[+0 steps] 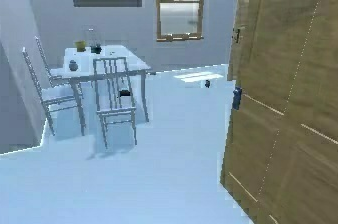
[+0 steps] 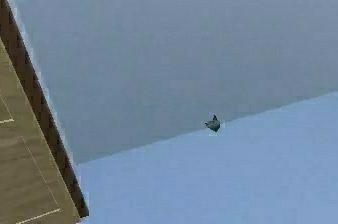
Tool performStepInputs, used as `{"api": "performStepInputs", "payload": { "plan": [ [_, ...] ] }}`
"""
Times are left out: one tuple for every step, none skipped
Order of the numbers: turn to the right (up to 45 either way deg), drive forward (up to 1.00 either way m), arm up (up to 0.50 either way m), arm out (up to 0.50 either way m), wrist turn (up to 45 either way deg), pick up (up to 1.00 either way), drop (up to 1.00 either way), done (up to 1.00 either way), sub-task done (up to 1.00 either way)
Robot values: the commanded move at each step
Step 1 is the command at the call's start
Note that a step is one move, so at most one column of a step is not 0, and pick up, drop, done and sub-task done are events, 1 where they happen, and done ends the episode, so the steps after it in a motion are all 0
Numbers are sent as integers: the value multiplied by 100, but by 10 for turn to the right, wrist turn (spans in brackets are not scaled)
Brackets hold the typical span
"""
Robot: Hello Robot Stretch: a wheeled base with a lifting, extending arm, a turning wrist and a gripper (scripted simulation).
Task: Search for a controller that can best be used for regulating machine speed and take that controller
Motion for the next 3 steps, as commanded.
{"api": "performStepInputs", "payload": {
  "plan": [
    [0,100,0,0,0,0,0,0,0],
    [90,0,0,0,0,0,0,0,0],
    [0,40,0,0,0,0,0,0,0]
  ]
}}
